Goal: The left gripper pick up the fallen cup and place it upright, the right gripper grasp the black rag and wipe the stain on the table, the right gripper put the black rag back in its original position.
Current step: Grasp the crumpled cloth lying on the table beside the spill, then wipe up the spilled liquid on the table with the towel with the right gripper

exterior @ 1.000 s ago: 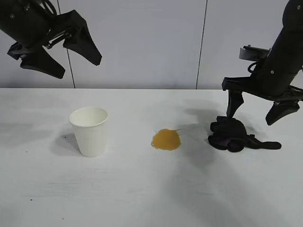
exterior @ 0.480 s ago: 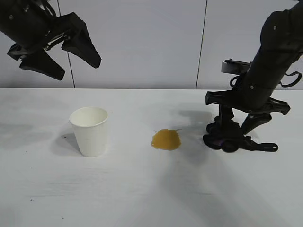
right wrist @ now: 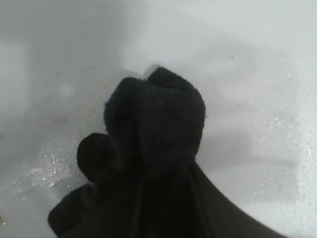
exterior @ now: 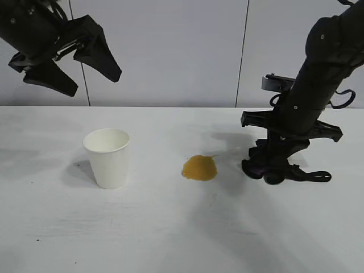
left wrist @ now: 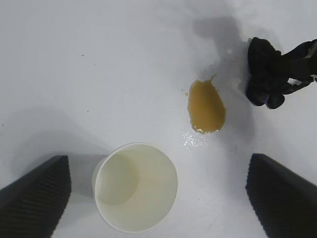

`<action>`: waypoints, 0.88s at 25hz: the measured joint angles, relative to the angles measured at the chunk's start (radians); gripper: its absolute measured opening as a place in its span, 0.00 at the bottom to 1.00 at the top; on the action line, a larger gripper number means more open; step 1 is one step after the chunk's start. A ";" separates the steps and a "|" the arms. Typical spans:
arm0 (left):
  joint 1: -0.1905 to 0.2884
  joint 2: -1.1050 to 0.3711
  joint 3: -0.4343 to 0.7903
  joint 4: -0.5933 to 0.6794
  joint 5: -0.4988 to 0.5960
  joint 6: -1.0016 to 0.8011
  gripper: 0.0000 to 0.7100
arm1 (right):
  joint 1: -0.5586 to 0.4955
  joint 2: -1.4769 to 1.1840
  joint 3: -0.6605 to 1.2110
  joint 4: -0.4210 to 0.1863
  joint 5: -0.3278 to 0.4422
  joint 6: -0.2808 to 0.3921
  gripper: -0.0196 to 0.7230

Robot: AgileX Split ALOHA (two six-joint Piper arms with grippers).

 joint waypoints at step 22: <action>0.000 0.000 0.000 0.008 0.000 0.000 0.98 | 0.265 0.053 -0.140 0.111 0.056 -0.061 0.19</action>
